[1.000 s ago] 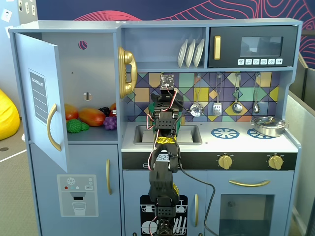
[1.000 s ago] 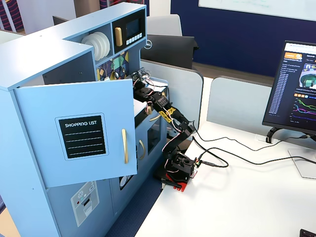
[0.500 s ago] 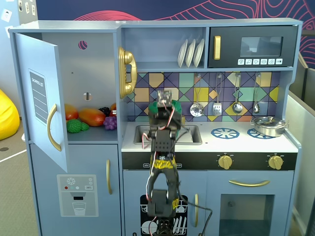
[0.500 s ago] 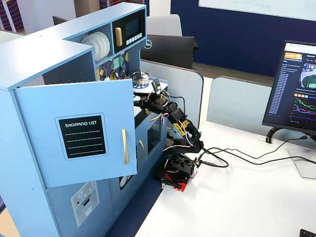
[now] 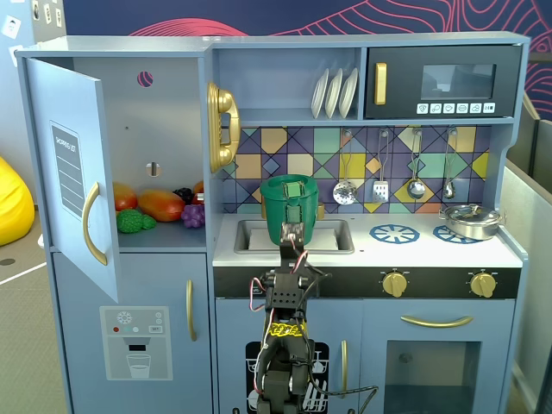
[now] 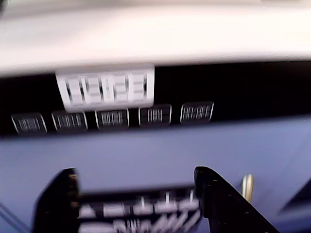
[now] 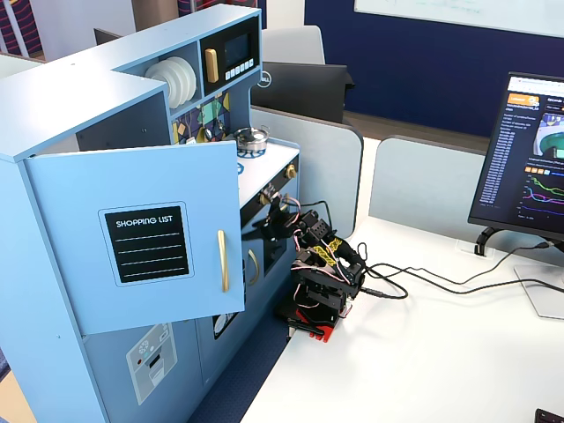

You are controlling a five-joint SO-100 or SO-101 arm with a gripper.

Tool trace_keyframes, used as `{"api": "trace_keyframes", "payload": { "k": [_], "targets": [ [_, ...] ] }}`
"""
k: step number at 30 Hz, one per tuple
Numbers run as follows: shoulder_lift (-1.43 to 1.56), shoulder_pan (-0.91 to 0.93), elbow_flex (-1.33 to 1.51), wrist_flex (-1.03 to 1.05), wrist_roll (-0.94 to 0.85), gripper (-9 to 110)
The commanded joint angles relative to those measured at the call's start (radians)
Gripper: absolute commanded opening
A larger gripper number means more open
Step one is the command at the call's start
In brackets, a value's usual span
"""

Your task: Pick up the lid from the counter and put it on the green recipient

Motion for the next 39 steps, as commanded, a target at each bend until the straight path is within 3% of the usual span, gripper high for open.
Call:
{"api": "trace_keyframes", "payload": {
  "k": [1, 5, 9, 22, 39],
  "targets": [
    [0.017, 0.02, 0.095, 0.017, -0.04, 10],
    [0.012, 0.029, 0.215, 0.057, -0.066, 0],
    [0.017, 0.031, 0.314, 0.106, -0.028, 0],
    [0.017, -0.014, 0.387, 0.551, 0.064, 4],
    [0.02, -0.094, 0.396, 0.578, 0.143, 7]
  ]
}}
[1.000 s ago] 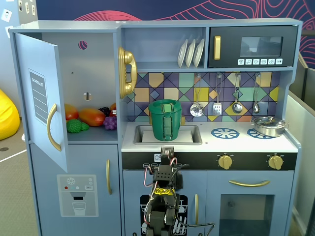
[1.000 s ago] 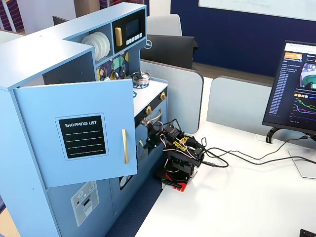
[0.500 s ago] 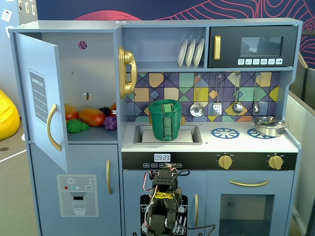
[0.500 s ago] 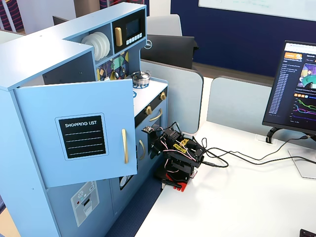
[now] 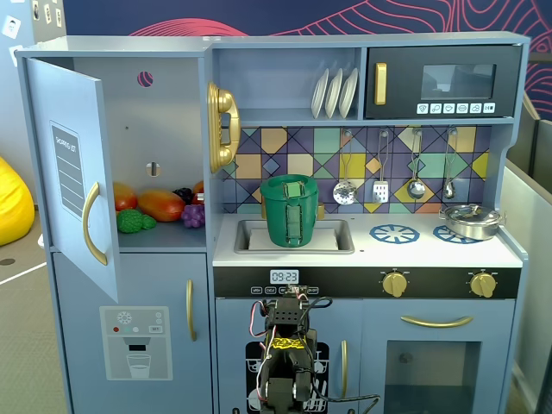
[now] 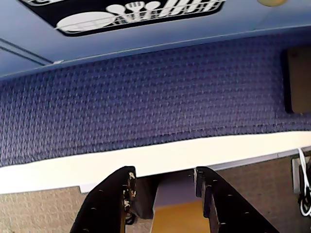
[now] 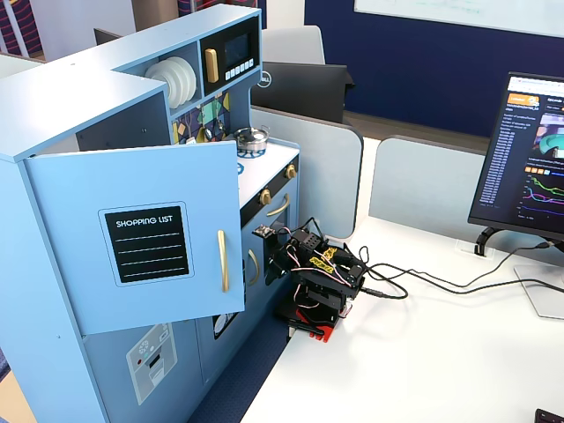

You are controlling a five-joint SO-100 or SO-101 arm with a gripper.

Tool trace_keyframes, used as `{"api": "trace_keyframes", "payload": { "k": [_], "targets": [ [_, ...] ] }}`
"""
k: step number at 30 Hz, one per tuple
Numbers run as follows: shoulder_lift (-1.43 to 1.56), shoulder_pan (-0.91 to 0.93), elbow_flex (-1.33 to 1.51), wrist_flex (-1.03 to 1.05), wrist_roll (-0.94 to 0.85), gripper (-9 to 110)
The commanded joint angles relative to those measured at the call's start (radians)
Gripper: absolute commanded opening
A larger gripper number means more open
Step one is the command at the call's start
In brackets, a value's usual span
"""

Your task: Pick up the lid from the counter and put it on the green recipient

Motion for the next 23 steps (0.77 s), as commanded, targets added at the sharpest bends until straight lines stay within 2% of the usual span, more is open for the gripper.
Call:
{"api": "trace_keyframes", "payload": {
  "k": [1, 23],
  "targets": [
    [-0.006, -0.046, 0.028, 0.164, 0.035, 7],
    [-0.006, -0.038, 0.028, 0.164, 0.035, 7]
  ]
}}
